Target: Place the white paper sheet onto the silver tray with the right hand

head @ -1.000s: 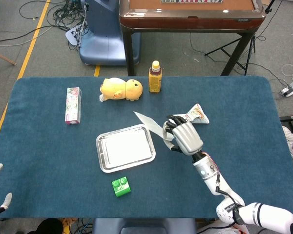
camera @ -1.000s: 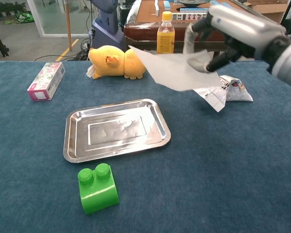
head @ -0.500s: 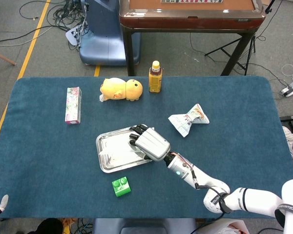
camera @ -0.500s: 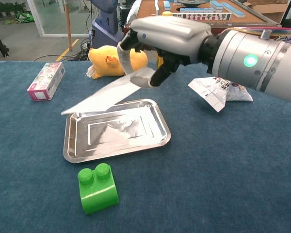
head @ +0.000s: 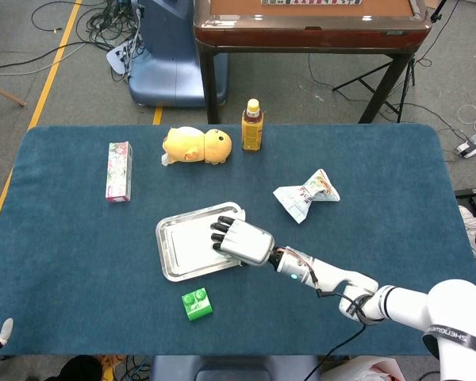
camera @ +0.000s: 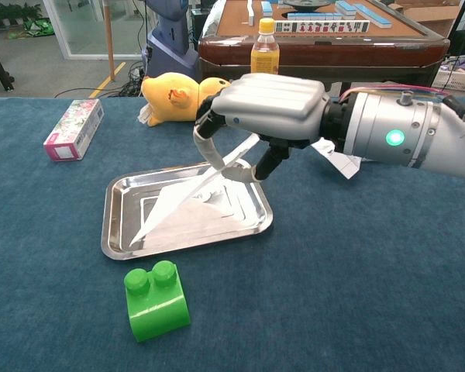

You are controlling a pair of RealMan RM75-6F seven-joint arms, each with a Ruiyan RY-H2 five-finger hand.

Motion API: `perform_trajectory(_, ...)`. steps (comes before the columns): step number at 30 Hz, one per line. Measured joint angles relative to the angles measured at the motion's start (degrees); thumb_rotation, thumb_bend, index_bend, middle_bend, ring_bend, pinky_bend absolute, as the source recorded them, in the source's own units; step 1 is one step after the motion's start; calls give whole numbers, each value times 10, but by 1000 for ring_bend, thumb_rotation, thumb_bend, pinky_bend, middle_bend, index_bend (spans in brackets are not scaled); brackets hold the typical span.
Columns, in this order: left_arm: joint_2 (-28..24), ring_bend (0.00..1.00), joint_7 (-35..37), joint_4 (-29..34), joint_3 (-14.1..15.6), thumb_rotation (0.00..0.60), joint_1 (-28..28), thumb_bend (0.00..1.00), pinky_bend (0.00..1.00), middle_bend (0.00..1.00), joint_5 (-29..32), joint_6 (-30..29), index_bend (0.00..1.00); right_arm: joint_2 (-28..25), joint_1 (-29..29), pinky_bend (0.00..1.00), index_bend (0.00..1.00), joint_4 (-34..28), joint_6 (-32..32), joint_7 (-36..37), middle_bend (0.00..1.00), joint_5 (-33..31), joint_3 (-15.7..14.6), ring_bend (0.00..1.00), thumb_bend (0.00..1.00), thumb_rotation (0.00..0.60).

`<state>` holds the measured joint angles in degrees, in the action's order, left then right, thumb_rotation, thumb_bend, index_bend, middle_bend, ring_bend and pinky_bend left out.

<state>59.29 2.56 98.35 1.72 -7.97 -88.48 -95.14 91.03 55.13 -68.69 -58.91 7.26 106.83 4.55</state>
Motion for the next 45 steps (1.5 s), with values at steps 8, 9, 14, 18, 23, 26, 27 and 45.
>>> perform_trajectory(8, 2, 37, -6, 2, -1, 600, 3, 335, 0, 22, 2, 6, 67, 49, 17, 264, 639, 134, -51, 76, 454, 34, -43, 239, 547, 600)
perform_trajectory(9, 2, 37, -7, 3, -2, 600, 3, 335, 0, 22, 3, 7, 67, 55, 19, 264, 639, 146, -56, 84, 453, 35, -47, 239, 517, 600)
perform_trajectory(14, 2, 37, -10, 4, -3, 600, 3, 335, 0, 22, 5, 9, 67, 85, 23, 264, 639, 209, -76, 115, 445, 43, -68, 239, 435, 600)
perform_trajectory(18, 2, 38, -13, 5, -3, 600, 3, 335, 0, 22, 7, 11, 67, 103, 27, 264, 639, 254, -89, 137, 440, 46, -80, 239, 423, 600)
perform_trajectory(23, 3, 37, -17, 7, -4, 600, 4, 335, 0, 22, 9, 13, 67, 124, 32, 264, 639, 310, -101, 164, 424, 48, -95, 239, 325, 600)
perform_trajectory(26, 3, 37, -20, 8, -4, 600, 4, 335, 0, 22, 10, 14, 67, 135, 34, 264, 627, 337, -106, 176, 410, 46, -102, 239, 248, 600)
perform_trajectory(27, 3, 37, -21, 9, -4, 600, 5, 335, 0, 22, 11, 15, 67, 138, 34, 264, 617, 344, -108, 179, 405, 45, -104, 239, 222, 600)
perform_trajectory(45, 2, 37, -22, 9, -5, 600, 6, 335, 0, 22, 11, 18, 67, 161, 27, 240, 327, 375, -82, 150, 271, -1, -107, 142, 63, 600)
